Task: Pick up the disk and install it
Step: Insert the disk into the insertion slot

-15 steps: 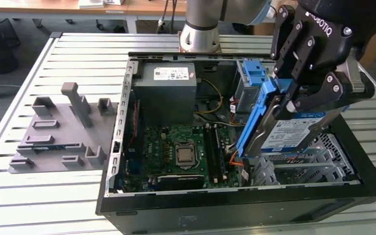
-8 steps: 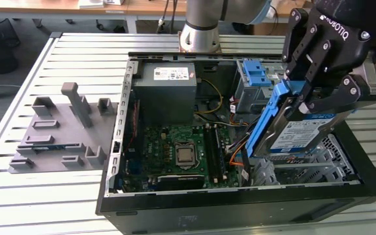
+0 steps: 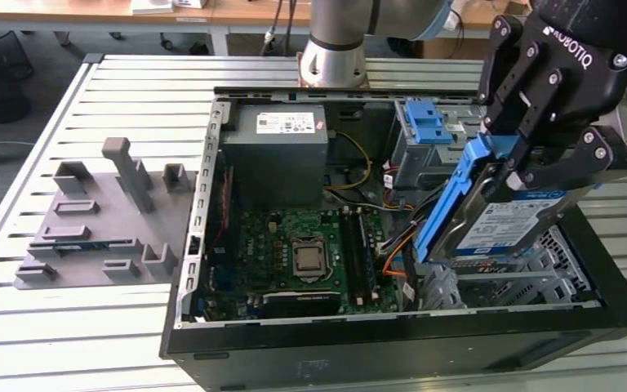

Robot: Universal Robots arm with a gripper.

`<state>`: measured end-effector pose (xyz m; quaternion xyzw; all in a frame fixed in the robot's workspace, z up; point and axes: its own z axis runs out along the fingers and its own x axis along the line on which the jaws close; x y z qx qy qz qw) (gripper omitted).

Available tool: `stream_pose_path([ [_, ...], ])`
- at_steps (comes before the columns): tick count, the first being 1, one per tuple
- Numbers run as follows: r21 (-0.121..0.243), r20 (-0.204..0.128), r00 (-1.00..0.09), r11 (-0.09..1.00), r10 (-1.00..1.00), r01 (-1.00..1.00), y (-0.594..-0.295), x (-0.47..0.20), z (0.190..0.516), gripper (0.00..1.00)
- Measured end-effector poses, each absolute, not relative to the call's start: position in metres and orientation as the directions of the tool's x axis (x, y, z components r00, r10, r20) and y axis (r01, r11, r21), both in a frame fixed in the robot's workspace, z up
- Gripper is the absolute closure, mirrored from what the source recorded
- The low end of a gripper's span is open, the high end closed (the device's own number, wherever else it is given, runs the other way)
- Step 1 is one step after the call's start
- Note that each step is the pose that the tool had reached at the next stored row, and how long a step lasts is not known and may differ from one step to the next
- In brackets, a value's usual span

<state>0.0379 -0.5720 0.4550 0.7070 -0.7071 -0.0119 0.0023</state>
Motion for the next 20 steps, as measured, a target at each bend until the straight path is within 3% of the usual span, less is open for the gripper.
stream_pose_path([
  [20, 0.02, -0.014, 0.0, 0.0, -1.0, -1.0, -0.572, 0.068, 0.45, 0.64],
])
